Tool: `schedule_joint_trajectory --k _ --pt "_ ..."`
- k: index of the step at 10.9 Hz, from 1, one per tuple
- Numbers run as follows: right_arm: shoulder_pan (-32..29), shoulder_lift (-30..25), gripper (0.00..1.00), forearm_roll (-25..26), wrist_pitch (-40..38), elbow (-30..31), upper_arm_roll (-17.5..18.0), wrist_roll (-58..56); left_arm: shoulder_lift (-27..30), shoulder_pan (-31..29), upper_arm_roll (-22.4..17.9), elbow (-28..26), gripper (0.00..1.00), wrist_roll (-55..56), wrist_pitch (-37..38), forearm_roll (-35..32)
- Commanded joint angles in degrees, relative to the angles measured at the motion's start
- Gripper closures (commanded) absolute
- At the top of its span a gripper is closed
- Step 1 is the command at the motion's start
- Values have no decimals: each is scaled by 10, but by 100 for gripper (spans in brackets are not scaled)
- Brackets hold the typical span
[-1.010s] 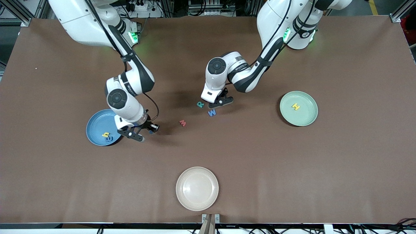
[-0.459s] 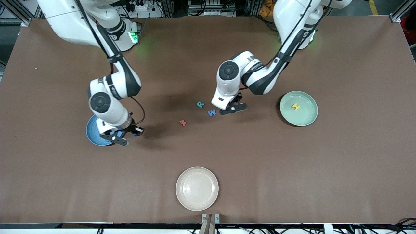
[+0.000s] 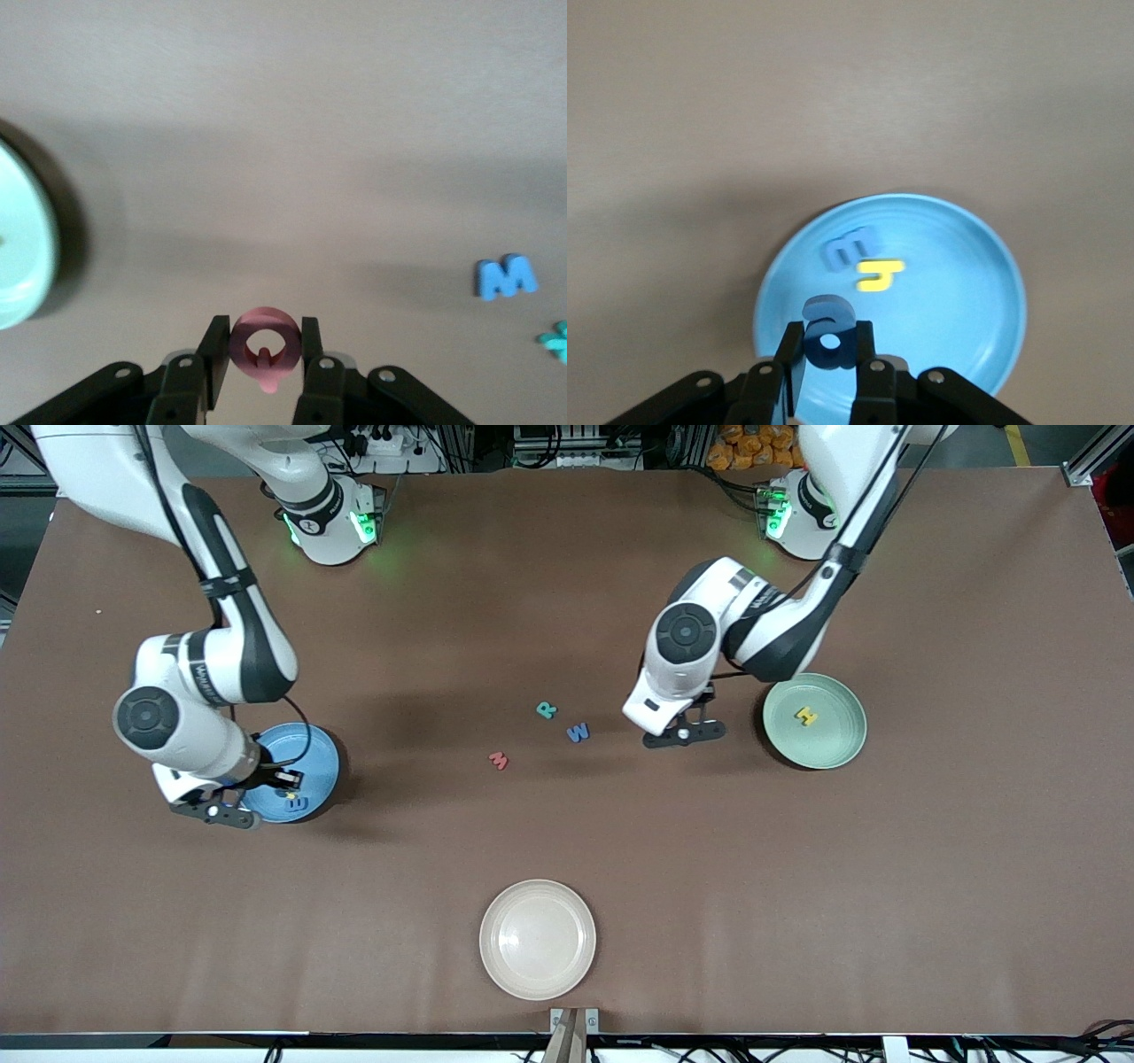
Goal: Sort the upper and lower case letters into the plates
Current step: 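Drop the a onto the blue plate while the left gripper releases the Q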
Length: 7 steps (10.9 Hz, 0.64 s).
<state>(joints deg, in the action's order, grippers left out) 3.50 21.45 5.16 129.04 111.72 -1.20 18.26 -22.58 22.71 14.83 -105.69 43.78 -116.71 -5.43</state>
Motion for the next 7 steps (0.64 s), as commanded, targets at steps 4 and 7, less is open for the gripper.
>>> schedule_joint_trajectory --k 4,7 --pt "-31 15 83 9 -19 21 -8 -32 98 -112 -17 -118 95 -245 10 12" --pt "-29 21 0 8 -43 19 -8 -35 131 -154 -17 -227 94 -309 -101 2"
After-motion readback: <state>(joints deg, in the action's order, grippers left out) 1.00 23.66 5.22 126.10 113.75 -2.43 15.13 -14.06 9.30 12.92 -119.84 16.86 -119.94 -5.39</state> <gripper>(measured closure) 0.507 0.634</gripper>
